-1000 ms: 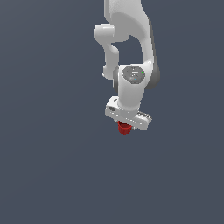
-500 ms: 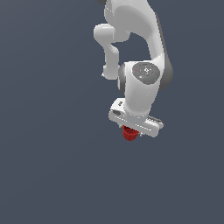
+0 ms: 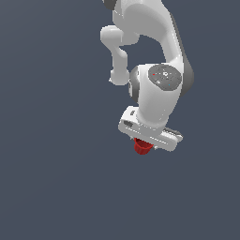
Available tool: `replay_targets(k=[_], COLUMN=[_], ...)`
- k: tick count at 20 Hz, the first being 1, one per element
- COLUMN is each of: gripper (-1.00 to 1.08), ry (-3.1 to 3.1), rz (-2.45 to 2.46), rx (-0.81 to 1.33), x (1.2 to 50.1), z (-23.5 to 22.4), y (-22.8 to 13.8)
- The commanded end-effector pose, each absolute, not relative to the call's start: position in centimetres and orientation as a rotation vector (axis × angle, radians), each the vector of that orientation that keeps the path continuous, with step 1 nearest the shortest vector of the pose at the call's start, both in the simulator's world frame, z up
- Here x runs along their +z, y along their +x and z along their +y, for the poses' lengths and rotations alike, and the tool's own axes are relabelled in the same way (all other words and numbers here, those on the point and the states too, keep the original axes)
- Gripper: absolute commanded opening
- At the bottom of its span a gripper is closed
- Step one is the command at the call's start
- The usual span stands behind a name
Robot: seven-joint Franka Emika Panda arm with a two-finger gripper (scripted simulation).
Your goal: Pick up the object and move it to a goal position.
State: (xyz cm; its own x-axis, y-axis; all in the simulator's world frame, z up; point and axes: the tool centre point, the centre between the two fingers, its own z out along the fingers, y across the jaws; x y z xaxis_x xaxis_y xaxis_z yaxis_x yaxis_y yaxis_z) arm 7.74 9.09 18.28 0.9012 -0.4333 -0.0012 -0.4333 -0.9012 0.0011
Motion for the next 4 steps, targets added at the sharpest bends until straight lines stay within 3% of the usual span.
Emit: replay_targets(k=[1, 4], gripper=[-1.0, -1.0], ry=[3.063, 3.063], rz=[-0.698, -0.698], rx=[0.0, 0.0], x=[18.58, 18.64], z=[9.18, 9.22], y=[8.06, 8.16])
